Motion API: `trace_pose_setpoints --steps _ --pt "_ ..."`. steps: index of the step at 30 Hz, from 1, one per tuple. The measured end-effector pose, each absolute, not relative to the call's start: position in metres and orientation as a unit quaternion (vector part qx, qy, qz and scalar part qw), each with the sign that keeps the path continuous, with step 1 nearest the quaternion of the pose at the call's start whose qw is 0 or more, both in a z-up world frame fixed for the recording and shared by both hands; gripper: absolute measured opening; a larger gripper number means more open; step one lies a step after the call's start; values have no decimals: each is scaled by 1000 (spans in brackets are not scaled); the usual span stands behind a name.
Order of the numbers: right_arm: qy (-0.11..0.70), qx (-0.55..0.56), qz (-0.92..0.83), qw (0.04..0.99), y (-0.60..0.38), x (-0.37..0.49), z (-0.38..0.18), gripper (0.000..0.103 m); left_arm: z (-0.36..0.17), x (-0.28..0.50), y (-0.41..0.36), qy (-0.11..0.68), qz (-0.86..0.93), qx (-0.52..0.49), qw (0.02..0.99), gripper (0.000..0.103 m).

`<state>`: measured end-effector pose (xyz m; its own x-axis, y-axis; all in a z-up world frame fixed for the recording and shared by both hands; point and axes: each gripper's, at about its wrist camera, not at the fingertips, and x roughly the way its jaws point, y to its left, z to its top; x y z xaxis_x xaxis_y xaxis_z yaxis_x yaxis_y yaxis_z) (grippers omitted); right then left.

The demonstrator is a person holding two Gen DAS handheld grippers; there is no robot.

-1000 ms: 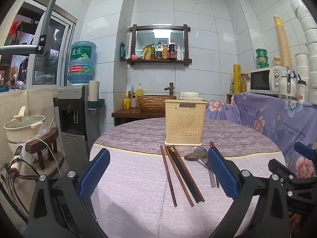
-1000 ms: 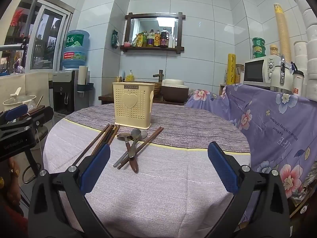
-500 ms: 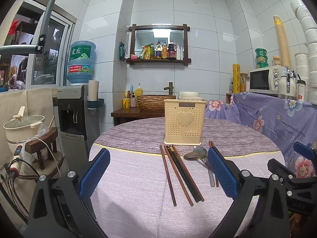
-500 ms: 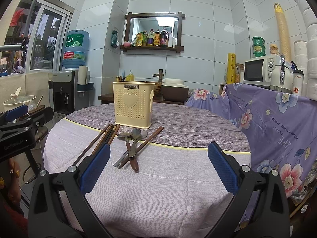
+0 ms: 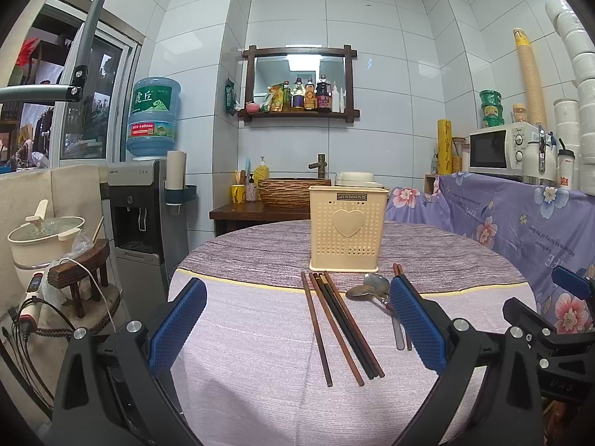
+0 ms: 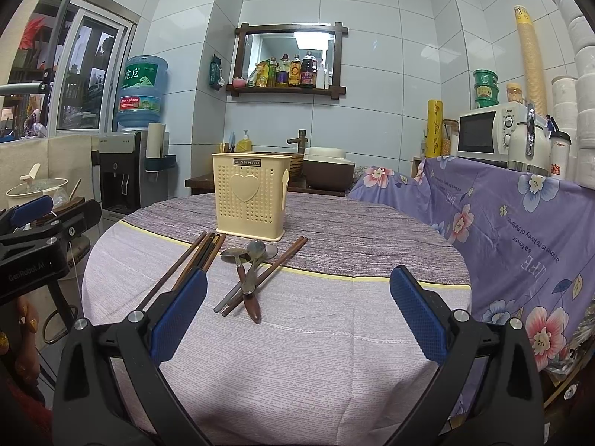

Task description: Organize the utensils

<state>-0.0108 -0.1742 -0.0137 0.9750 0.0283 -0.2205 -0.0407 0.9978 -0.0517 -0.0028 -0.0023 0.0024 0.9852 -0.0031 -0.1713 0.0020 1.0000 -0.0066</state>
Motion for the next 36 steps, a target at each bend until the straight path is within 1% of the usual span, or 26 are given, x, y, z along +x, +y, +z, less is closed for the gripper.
trace_pose_setpoints --steps 36 --pt "111 -28 17 993 -172 -11 -14 97 2 -3 -2 86 -1 -3 996 98"
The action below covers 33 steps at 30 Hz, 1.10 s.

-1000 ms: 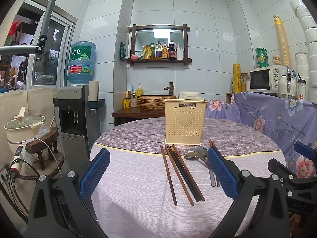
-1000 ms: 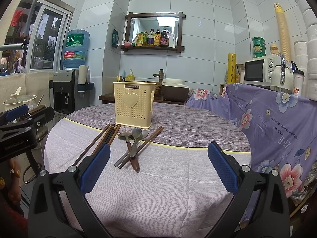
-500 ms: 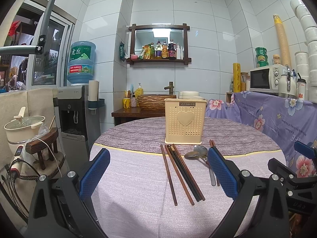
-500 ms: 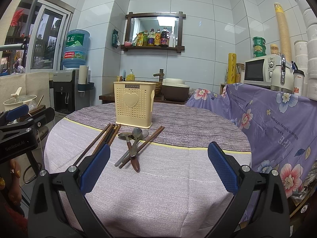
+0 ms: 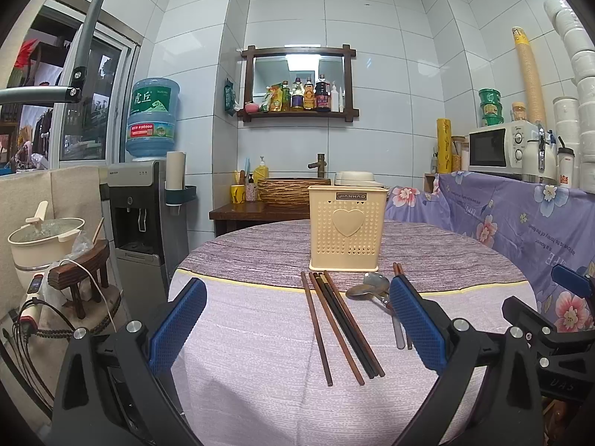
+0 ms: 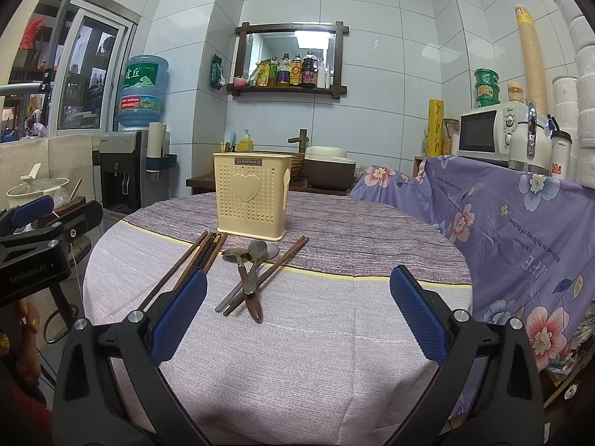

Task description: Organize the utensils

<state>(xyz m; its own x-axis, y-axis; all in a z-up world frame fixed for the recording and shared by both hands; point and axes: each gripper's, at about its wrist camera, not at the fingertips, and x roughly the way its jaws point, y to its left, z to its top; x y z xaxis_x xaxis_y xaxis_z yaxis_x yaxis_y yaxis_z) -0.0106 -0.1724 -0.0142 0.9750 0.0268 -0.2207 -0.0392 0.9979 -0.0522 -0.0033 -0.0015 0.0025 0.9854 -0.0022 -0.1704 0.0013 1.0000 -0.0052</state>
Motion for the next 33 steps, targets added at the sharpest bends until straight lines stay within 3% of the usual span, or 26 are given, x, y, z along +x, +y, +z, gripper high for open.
trace_pose_setpoints --steps 13,21,25,33 --pt "118 -28 13 992 -172 -6 -18 97 1 0 -2 92 2 1 996 98" --pt "184 -27 -19 982 -185 26 -28 97 -10 23 3 136 15 8 991 98" --pt "226 -27 -30 973 -198 54 -31 97 -13 50 5 189 7 36 981 98" --pt "317 28 8 948 -220 129 -27 97 -16 129 35 327 -47 -15 944 98"
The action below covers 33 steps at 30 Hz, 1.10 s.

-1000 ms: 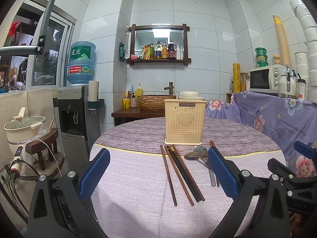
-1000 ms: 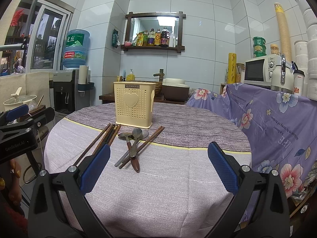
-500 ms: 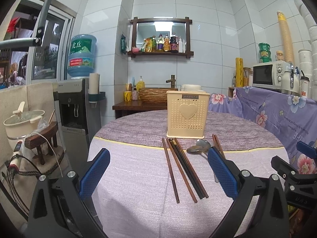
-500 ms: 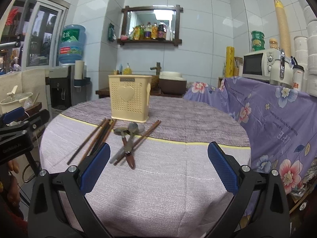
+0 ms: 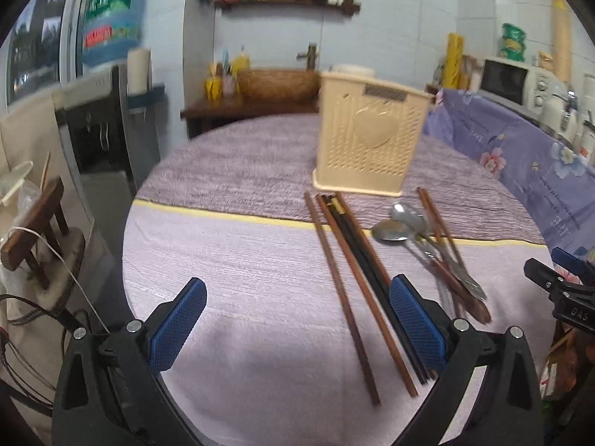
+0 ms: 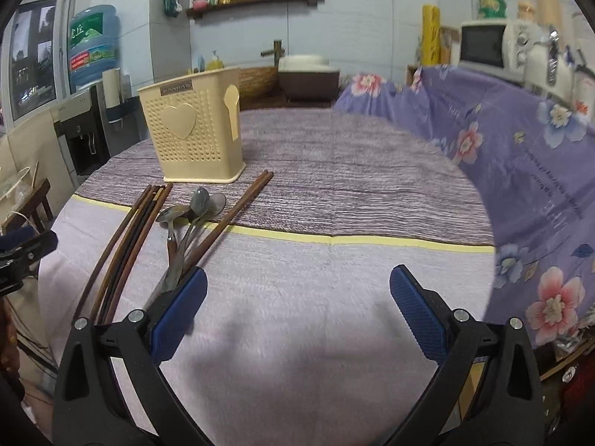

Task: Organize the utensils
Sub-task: 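Grasp a brown chopstick with the left tool while the right tool grasps another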

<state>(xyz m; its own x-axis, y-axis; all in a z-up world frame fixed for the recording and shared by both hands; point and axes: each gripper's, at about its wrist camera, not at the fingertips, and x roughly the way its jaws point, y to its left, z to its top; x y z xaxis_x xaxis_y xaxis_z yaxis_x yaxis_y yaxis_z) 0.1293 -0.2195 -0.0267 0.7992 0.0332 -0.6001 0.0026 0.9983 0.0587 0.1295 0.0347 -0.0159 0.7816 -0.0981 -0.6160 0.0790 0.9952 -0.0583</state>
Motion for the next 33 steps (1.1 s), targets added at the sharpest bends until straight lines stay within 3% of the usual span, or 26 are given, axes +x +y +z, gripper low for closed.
trace_pose_setpoints --steps 4,10,18,30,33 --pt "346 34 37 937 -209 164 -22 95 -17 161 30 371 -47 4 928 97" --pt "393 45 52 917 -192 209 -23 70 -20 185 12 408 -65 37 910 73" --pt "397 49 43 915 -187 217 -24 66 -31 217 7 454 -58 27 889 43" --pt "399 42 41 915 -186 223 -24 66 -42 253 6 493 -38 15 869 40" --pt "414 55 45 908 -189 235 -27 58 -42 259 5 493 -36 22 869 36"
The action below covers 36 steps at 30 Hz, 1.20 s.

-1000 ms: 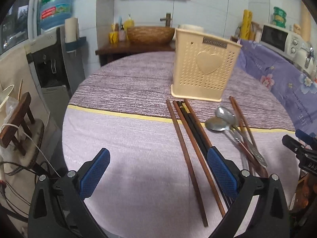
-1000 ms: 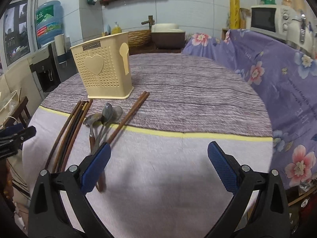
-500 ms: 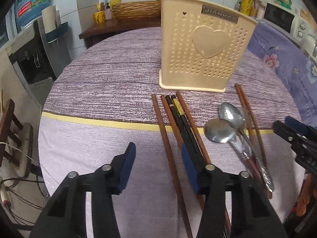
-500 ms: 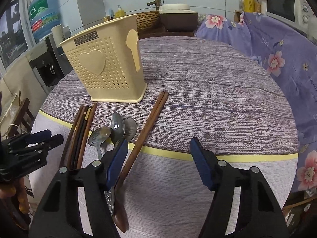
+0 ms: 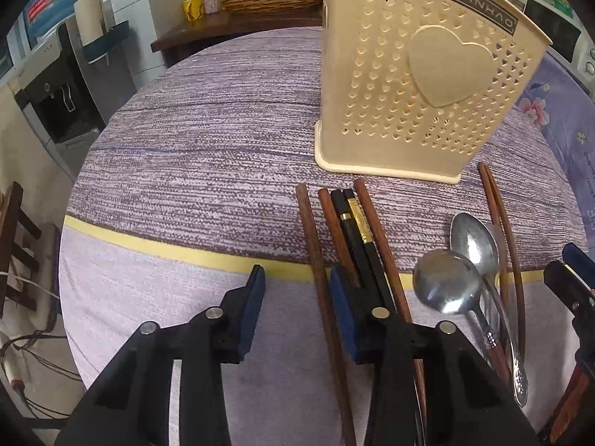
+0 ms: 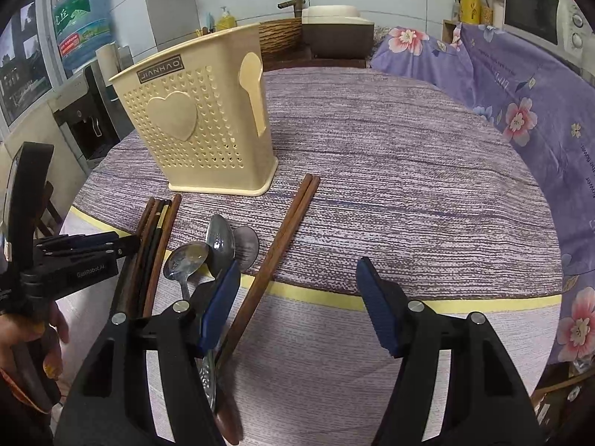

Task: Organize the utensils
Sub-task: 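Grasp a brown chopstick with the left tool while the right tool grasps another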

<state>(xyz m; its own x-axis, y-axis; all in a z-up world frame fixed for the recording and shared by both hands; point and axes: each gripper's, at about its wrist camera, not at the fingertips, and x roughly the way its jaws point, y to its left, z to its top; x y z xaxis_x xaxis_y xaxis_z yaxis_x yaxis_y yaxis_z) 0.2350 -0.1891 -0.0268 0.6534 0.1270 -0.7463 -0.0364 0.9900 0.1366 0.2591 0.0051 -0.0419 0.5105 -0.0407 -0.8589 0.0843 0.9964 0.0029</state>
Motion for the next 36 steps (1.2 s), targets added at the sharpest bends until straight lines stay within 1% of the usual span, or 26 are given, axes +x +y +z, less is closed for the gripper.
trace_pose_setpoints --steps 1,3,5,7,8,10,13,19,22,31,36 --pt "418 60 45 905 -190 240 -28 53 -42 261 5 494 -34 22 869 35" --pt "430 75 47 899 -193 251 -30 48 -41 265 5 497 -31 27 867 32" --pt "442 97 56 890 -196 266 -32 44 -40 268 2 500 -31 31 865 31" --pt "452 109 57 884 -196 279 -33 35 -41 272 3 502 -32 28 864 30" --pt "459 118 58 879 -197 287 -35 32 -40 274 4 504 -32 24 863 30" --pt "473 134 53 869 -199 302 -40 21 -40 277 4 505 -30 19 862 29" --pt "489 149 44 858 -201 316 -46 19 -40 280 2 508 -30 30 860 29" --pt "505 138 35 851 -195 325 -51 13 -42 280 1 505 -38 43 861 29" --pt "510 146 34 847 -198 328 -53 13 -41 278 0 509 -42 45 859 29" --pt "509 125 9 852 -187 345 -51 11 -41 293 -4 518 -40 51 853 29" --pt "506 135 6 852 -190 348 -53 10 -41 296 -6 511 -39 47 857 20"
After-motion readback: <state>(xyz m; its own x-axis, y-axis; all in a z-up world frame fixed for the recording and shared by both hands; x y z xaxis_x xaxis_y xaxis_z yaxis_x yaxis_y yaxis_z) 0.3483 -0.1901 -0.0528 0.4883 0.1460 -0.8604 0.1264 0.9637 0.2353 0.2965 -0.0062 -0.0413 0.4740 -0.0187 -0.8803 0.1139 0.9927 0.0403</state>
